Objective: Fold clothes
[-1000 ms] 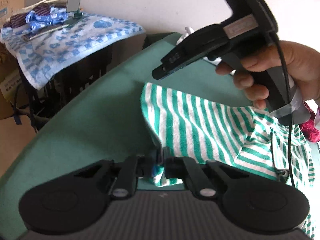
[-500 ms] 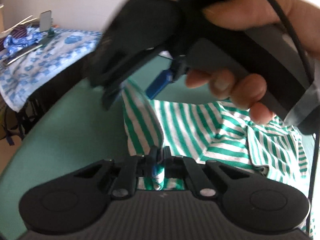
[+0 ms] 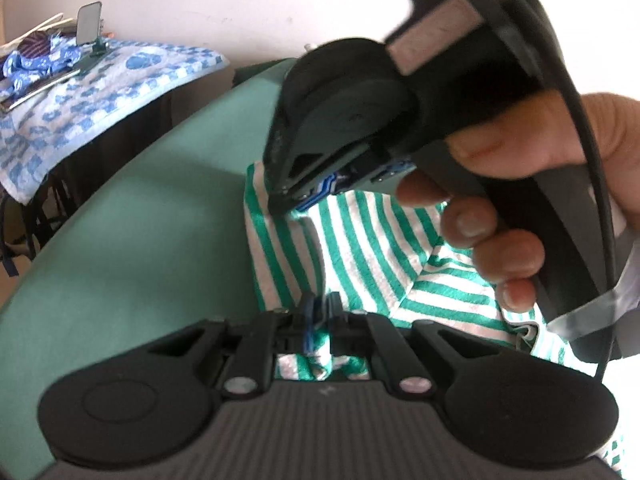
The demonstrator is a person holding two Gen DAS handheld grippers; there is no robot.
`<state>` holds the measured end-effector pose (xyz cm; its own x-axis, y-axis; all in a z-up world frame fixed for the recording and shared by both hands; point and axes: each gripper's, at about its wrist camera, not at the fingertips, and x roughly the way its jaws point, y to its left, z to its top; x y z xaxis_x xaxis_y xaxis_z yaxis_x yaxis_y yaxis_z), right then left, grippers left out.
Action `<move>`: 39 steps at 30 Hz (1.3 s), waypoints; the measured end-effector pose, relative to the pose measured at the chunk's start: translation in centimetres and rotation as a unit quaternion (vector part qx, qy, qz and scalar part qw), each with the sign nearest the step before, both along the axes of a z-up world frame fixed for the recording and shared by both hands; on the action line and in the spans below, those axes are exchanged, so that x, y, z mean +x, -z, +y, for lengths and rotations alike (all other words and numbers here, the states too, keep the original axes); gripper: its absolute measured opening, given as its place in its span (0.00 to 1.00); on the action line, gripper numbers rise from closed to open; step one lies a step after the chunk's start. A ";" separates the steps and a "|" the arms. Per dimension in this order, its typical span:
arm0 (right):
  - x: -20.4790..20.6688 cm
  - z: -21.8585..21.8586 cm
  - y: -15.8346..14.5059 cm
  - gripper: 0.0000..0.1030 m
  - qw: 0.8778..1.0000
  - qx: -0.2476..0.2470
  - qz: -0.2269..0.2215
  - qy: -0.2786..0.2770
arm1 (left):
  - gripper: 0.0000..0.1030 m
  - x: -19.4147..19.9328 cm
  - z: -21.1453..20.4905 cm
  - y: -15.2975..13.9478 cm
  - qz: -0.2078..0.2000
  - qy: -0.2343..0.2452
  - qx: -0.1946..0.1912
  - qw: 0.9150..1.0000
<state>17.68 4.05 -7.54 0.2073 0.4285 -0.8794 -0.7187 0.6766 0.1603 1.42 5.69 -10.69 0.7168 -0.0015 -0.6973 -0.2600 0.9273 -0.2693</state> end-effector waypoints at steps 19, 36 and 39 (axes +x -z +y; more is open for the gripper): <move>-0.1 -1.3 1.0 0.04 0.999 0.042 -0.004 0.028 | 0.00 -1.3 0.2 -0.5 -0.008 -0.002 -0.003 1.000; 1.6 -7.1 -3.7 0.04 0.978 0.150 0.033 0.139 | 0.31 -16.6 2.2 -0.5 0.022 0.122 0.013 0.992; 1.5 -8.4 -4.8 0.04 0.968 0.178 0.032 0.175 | 0.31 -22.2 2.3 -0.2 0.032 0.154 0.003 0.988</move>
